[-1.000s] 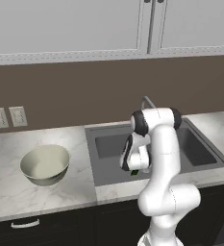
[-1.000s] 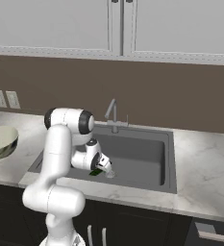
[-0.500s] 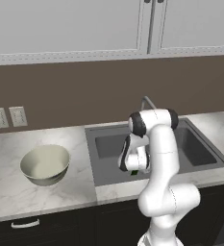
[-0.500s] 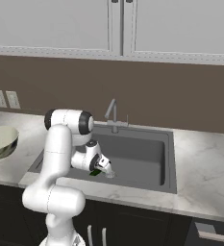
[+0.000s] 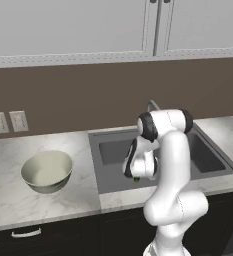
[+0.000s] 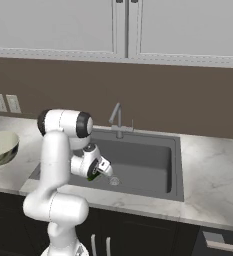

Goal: Pick the cucumber from the sink and place it in the bowl. Then pick the bowl and place it in the microwave. Then close the microwave door and press the start button.

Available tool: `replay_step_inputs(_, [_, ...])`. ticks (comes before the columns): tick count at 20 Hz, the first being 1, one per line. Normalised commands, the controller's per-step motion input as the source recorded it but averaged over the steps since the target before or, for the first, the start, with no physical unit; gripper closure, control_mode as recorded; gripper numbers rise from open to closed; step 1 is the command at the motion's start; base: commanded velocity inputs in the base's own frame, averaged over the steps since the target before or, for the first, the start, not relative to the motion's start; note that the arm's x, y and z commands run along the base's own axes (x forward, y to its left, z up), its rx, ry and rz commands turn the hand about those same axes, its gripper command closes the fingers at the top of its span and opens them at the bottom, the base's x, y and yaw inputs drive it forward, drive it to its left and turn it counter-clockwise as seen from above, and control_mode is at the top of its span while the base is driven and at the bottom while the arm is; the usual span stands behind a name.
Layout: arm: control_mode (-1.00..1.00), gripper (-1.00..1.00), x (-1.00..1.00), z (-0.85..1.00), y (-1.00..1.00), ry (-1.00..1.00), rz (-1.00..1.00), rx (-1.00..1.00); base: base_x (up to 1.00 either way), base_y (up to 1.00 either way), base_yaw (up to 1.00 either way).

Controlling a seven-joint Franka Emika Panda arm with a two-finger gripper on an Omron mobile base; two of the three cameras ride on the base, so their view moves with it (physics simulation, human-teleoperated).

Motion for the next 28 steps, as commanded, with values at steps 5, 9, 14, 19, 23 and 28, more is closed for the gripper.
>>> replay_step_inputs(5, [-1.00, 1.00, 0.00, 1.00, 0.56, -0.01, 0.17, 0.00, 0.00, 0.00, 0.00])
replay_step_inputs(9, [-1.00, 1.00, 0.00, 1.00, 0.79, 0.00, 0.19, 0.00, 0.00, 0.00, 0.00])
replay_step_inputs(14, [-1.00, 1.00, -0.07, 1.00, 0.70, 0.00, 0.10, -0.06, 0.00, 0.00, 0.00])
replay_step_inputs(19, [-1.00, 1.00, -0.31, 1.00, 0.47, 0.01, 0.05, -0.13, 0.00, 0.00, 0.00])
replay_step_inputs(23, [-1.00, 1.00, -0.27, 1.00, 0.47, 0.08, 0.03, -0.09, 0.00, 0.00, 0.00])
replay_step_inputs(28, [-1.00, 1.00, -0.26, 1.00, 0.39, 0.13, 0.05, -0.02, 0.00, 0.00, 0.00])
